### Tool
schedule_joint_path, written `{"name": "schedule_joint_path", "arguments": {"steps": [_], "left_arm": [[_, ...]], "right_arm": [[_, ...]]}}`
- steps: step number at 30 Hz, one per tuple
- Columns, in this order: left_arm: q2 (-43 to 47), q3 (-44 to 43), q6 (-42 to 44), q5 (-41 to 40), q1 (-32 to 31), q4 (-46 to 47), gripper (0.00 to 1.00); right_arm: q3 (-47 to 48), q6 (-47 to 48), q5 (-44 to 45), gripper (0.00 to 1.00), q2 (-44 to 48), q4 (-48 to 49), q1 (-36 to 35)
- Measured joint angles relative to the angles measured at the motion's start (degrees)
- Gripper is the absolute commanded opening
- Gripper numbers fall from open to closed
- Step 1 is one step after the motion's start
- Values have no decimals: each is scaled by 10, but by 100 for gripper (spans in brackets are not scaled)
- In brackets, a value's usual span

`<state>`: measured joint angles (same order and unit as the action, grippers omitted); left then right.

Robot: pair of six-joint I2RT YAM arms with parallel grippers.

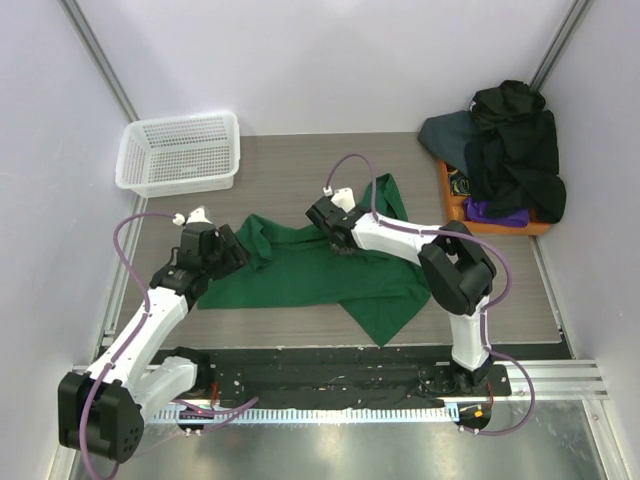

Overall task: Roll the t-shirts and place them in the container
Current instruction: Flatten out the T-shirt at the center of the board.

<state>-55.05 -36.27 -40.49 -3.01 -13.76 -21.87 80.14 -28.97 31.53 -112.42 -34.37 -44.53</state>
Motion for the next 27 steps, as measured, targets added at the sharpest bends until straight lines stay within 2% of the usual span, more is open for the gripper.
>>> {"name": "schedule_joint_path", "arguments": {"steps": [7,11,12,13,15,19,21,22,27], "left_arm": [[0,1,0,1,0,8,60],[0,1,0,1,0,12,60],[0,1,0,1,0,13,59],[0,1,0,1,0,15,60],[0,1,0,3,0,15,59],[0,1,0,3,0,15,59],[0,1,0,5,0,15,59],[0,1,0,6,0,15,59],[-1,1,0,8,0,15,59]], "right_arm": [[23,-8,31,48,-42,-18,-3],[26,-13,44,44,-48,-26,-3],[26,-14,47,41,-48,-28,-3],[26,-14,49,32,-48,-31,-3],[25,-15,52,21,-46,-34,-3],[16,-16,57,18,-29,-39,-3],[7,-16,57,9,-10,-40,-3],[2,-16,56,1,1,-41,-3],[-15,-14,42,1,56,-35,0]]}}
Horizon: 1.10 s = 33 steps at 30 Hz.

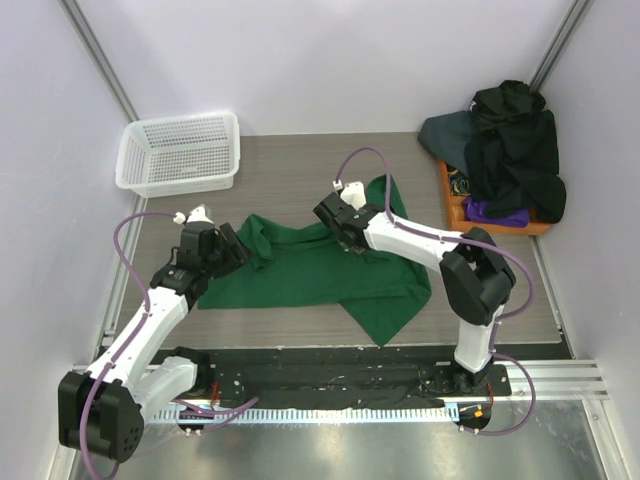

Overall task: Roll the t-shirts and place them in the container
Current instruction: Flatten out the T-shirt at the center of the board.

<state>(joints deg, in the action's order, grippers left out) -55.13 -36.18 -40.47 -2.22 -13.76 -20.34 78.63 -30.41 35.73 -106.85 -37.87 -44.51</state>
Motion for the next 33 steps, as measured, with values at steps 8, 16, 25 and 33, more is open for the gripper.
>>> {"name": "schedule_joint_path", "arguments": {"steps": [8,16,25,33], "left_arm": [[-11,0,0,10,0,2,60],[-55,-1,0,23,-23,17,62],[-179,-51,-7,-36,-103,18,64],[-279,-134,-6,-126,-109,22,10]], "right_arm": [[-78,1,-119,1,86,59,65],[-111,2,-297,1,153,114,203],[-130,3,-417,1,189,171,292],[-163,4,-464,1,192,178,294]]}}
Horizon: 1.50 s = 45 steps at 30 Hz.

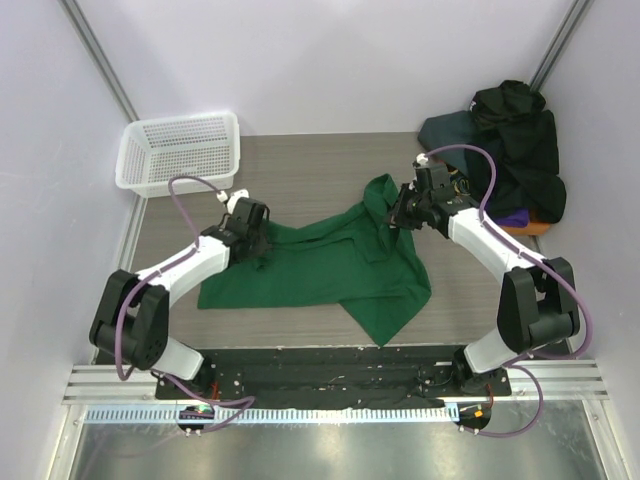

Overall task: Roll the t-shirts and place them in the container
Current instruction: Flatten out the T-shirt at the center of the board.

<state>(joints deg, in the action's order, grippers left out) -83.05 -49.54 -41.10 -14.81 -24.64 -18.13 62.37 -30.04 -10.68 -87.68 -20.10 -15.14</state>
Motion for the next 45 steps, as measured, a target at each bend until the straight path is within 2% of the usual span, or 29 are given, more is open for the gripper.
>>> {"name": "schedule_joint_path", "arguments": {"steps": [1,5,8,13,17,19,21,24,27,29,34,36,38,41,45], "left_arm": [[-11,-10,2,-9,0,0,0],[-36,-44,14,-39,0,-19,0],[-19,-57,17,-57,-2,-44,0],[110,-53,22,-65,-10,-109,0],[218,-71,24,-36,-7,-176,0],[240,-83,28,-14,13,-203,0],[248,-86,33,9,62,-220,0],[226,-85,37,64,159,-227,0],[155,-87,27,116,234,-205,0],[87,-102,19,145,257,-194,0],[-44,-166,-4,180,265,-151,4],[-88,-212,-7,188,266,-147,32],[-130,-267,-7,191,268,-147,53],[-171,-332,-4,188,275,-147,57],[-150,-323,-2,156,275,-150,56]], "right_arm": [[-1,0,-2,1,3,0,0],[-4,1,-9,1,16,4,5],[-14,-1,-11,1,37,8,19],[-47,-14,-13,1,110,7,75],[-53,-31,-18,1,172,3,129],[-52,-39,-16,1,198,3,151],[-45,-47,-16,1,211,-1,165],[-23,-56,-24,1,198,-2,166],[-5,-65,-35,1,169,0,166],[1,-71,-37,1,148,0,166],[1,-93,-40,1,99,14,165],[5,-104,-43,1,75,25,165],[15,-113,-45,1,49,33,165],[23,-123,-46,1,25,47,165],[24,-124,-48,1,20,57,165]]}}
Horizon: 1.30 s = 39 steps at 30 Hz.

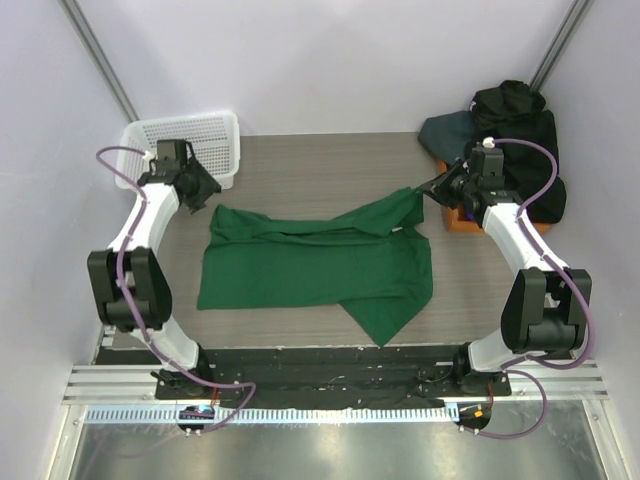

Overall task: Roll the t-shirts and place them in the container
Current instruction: Flatten out the T-shirt at the center of the board.

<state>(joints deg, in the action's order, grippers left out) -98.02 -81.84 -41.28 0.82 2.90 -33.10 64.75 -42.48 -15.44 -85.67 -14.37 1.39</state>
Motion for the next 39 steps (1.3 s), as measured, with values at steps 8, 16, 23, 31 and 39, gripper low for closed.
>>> {"name": "schedule_joint_path", "arguments": {"steps": [8,16,23,31,39], "left_arm": [[203,217,-8,-33,-21,35,47],[178,270,-23,-44,-25,66,45],[87,197,-15,-64,-25,75,44],[28,190,-16,-61,-25,83,43],[-8,163,-16,-61,-25,86,0]], "right_arm": [[0,0,-8,1,-12,21,0],[-1,0,-16,1,-12,39,0],[-7,1,-26,1,-12,46,0],[-7,1,-29,1,-12,49,0],[-7,1,-29,1,-12,49,0]]}}
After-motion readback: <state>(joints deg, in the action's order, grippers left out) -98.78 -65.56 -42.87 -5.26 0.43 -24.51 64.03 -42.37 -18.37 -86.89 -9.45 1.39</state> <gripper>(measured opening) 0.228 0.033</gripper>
